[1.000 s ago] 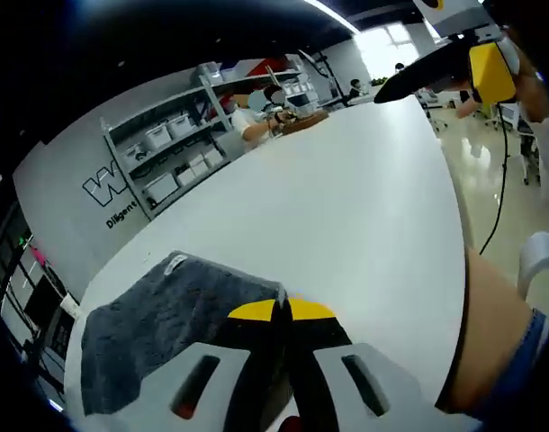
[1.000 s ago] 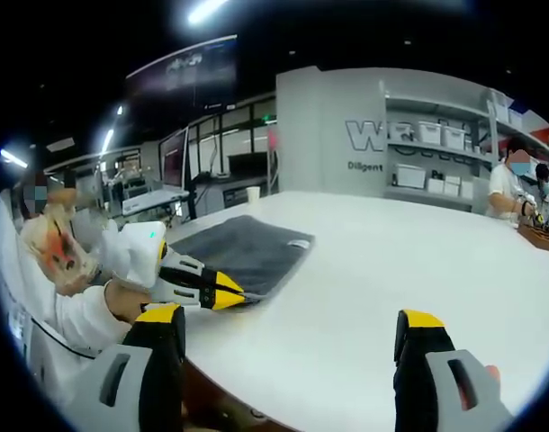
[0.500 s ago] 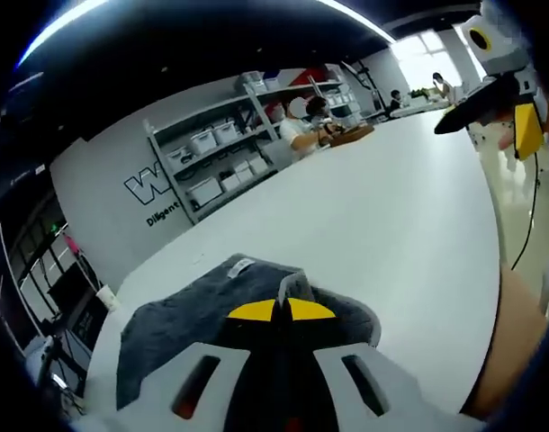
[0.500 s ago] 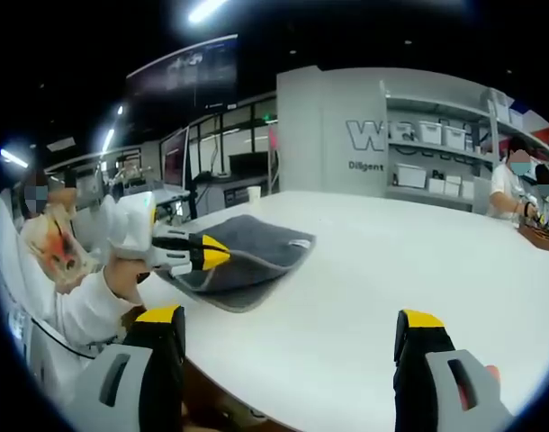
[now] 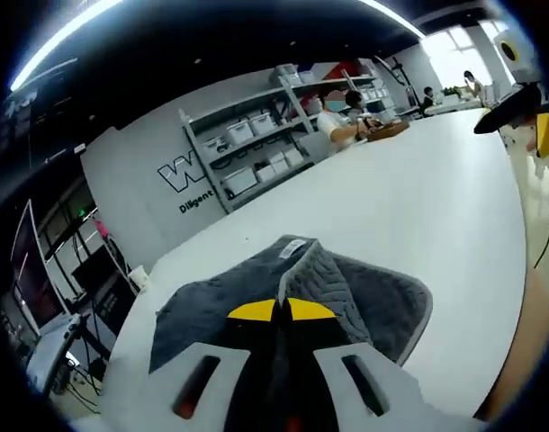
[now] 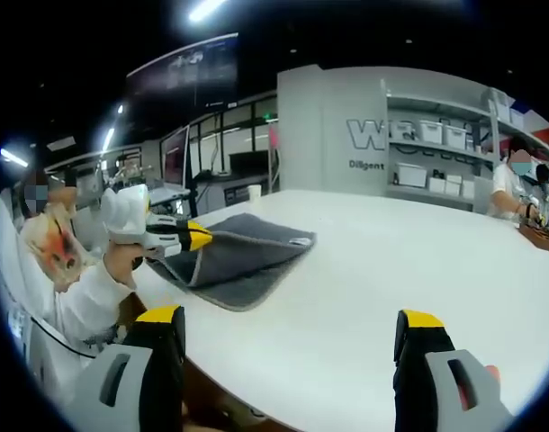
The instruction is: Open the folded towel by lifting each exposed corner and separating the folded layers until the towel lies flat within the target outline without major curled edges
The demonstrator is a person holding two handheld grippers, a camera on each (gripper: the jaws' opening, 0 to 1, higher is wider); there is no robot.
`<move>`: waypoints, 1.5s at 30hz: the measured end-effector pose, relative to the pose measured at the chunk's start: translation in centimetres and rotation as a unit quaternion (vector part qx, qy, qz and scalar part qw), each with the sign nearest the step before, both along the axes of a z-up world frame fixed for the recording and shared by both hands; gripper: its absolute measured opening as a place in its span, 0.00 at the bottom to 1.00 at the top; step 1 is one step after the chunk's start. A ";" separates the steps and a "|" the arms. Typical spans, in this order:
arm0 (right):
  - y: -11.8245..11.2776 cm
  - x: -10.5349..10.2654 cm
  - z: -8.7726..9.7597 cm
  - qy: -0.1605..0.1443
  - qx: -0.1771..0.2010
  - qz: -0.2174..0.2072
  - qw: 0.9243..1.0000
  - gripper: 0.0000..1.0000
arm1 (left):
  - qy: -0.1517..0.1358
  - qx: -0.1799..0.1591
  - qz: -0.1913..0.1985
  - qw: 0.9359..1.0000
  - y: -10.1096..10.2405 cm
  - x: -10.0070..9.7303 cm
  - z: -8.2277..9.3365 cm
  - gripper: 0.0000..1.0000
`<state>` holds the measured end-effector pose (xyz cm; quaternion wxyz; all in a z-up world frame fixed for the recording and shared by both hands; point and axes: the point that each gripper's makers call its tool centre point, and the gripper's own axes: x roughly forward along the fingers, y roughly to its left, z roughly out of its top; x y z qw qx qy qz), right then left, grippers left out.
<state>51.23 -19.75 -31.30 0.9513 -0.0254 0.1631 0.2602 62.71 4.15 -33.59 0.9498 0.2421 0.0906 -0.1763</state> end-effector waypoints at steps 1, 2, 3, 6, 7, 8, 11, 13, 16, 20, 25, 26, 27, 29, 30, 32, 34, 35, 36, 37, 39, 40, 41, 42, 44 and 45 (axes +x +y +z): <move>0.0 0.0 0.0 0.000 0.000 0.000 1.000 0.97 | 0.000 0.000 0.003 1.000 0.2 0.0 0.0 0.03; 0.0 0.0 0.0 0.001 0.000 0.001 1.000 0.97 | 0.001 0.000 0.009 1.000 0.7 0.1 -0.1 0.03; 0.0 0.0 0.0 0.001 0.000 0.001 1.000 0.97 | 0.001 0.000 0.013 1.000 1.0 0.2 -0.2 0.03; 0.0 0.0 -0.1 0.002 0.000 0.000 1.000 0.97 | 0.002 0.000 0.023 1.000 1.9 0.3 -0.3 0.03; -0.1 0.0 -0.1 0.002 0.000 0.000 1.000 0.96 | 0.002 0.001 0.026 1.000 2.2 0.4 -0.2 0.03; -0.1 0.0 -0.1 0.002 0.000 0.000 1.000 0.96 | 0.001 0.002 0.029 1.000 2.4 0.4 -0.2 0.03; -0.1 0.0 -0.2 0.003 -0.001 0.001 1.000 0.96 | -0.002 0.003 0.038 0.999 3.3 0.4 0.0 0.03; 0.0 0.0 -0.2 0.004 -0.001 0.002 1.000 0.96 | -0.006 0.005 0.045 0.999 3.9 0.5 0.2 0.03; 0.0 0.0 -0.3 0.004 -0.001 0.003 1.000 0.96 | -0.011 0.004 0.058 0.998 5.0 0.5 0.6 0.03; 0.0 0.0 -0.3 0.004 -0.002 0.002 1.000 0.96 | -0.013 0.008 0.072 0.997 6.4 0.5 0.7 0.03; 0.0 0.0 -0.4 0.005 -0.002 0.003 1.000 0.96 | -0.012 0.015 0.090 0.996 8.1 0.4 0.6 0.03; 0.0 0.0 -0.4 0.005 -0.002 0.003 1.000 0.96 | -0.011 0.017 0.095 0.995 8.5 0.3 0.5 0.03; 0.0 0.0 -0.4 0.005 -0.002 0.003 1.000 0.96 | -0.009 0.020 0.098 0.995 8.9 0.3 0.4 0.03; 0.0 0.0 -0.3 0.004 -0.001 0.004 1.000 0.96 | -0.008 0.024 0.104 0.994 9.5 0.2 0.3 0.03; 0.1 0.0 -0.3 0.004 -0.001 0.004 1.000 0.96 | -0.007 0.025 0.107 0.994 9.8 0.1 0.2 0.03; 0.1 0.0 -0.4 0.005 -0.002 0.004 1.000 0.96 | -0.005 0.030 0.111 0.993 10.3 -0.1 0.0 0.03; 0.1 0.0 -0.4 0.005 -0.002 0.004 1.000 0.96 | -0.004 0.032 0.114 0.993 10.7 -0.2 -0.1 0.03; 0.1 0.0 -0.4 0.005 -0.002 0.005 1.000 0.96 | -0.003 0.033 0.116 0.993 10.9 -0.2 -0.1 0.03; 0.1 0.0 -0.4 0.005 -0.002 0.005 1.000 0.96 | -0.003 0.036 0.118 0.992 11.1 -0.3 -0.2 0.03; 0.1 0.0 -0.4 0.005 -0.003 0.005 1.000 0.96 | -0.003 0.037 0.120 0.992 11.3 -0.3 -0.2 0.03; 0.2 -0.1 -0.4 0.005 -0.003 0.005 1.000 0.96 | -0.003 0.039 0.123 0.992 11.6 -0.4 -0.2 0.03; 0.2 0.0 -0.4 0.005 -0.003 0.005 1.000 0.96 | -0.003 0.040 0.125 0.991 11.8 -0.4 -0.2 0.03; 0.2 0.0 -0.4 0.005 -0.003 0.005 1.000 0.96 | -0.003 0.041 0.127 0.991 12.0 -0.5 -0.2 0.03; 0.2 0.0 -0.4 0.005 -0.003 0.005 1.000 0.96 | -0.004 0.041 0.129 0.991 12.2 -0.5 -0.2 0.03; 0.2 0.0 -0.4 0.006 -0.003 0.005 1.000 0.96 | -0.003 0.039 0.135 0.990 12.8 -0.6 -0.1 0.03; 0.2 0.0 -0.5 0.007 -0.004 0.005 1.000 0.96 | -0.004 0.038 0.138 0.990 13.0 -0.7 -0.1 0.03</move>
